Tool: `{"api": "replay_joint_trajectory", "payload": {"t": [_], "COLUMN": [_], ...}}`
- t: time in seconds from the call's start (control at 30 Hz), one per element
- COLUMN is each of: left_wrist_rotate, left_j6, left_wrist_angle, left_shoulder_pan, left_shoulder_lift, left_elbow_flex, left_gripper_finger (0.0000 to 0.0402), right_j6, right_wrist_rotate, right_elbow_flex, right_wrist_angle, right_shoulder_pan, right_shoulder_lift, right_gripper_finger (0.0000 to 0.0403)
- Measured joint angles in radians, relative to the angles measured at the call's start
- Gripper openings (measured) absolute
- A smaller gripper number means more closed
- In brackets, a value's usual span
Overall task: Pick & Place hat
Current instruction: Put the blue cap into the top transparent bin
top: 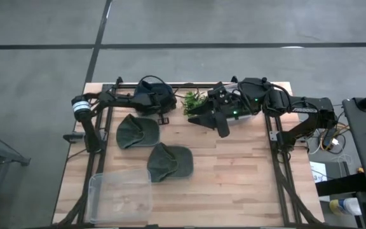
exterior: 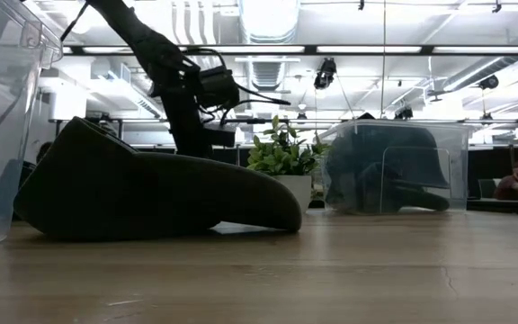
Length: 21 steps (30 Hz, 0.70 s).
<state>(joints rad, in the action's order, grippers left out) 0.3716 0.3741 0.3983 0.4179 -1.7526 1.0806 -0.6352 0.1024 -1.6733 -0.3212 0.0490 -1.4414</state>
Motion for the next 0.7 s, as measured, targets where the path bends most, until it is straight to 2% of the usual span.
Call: {"api": "replay_joint_trajectory", "payload": {"t": [0.23,0.47,0.7], "left_wrist_rotate": [-0.036,-0.035,-0.032], "left_j6": [-0.029,-0.034,-0.067], "left_wrist_angle": [0.137,0.235,0.279], "left_shoulder_pan": [0.0,0.002,0.001], "left_shoulder_lift": [0.042,0.169,0.306], "left_elbow_flex": [0.064,0.133,0.145], "left_gripper_finger": [0.0004,0.0002,0.0001], "right_j6": [0.006,0.006,-0.006], "right_wrist_rotate": [0.0,-0.002,-0.097], "right_elbow_flex": [0.0,0.0,0.0], "right_wrist_angle": [-0.001,0.019,0.021], "right_shoulder_pan": [0.001,-0.001,-0.001], "right_shoulder_lift": [0.0,0.0,0.001], "right_gripper_finger": [0.0224,0.0224,0.0224]}}
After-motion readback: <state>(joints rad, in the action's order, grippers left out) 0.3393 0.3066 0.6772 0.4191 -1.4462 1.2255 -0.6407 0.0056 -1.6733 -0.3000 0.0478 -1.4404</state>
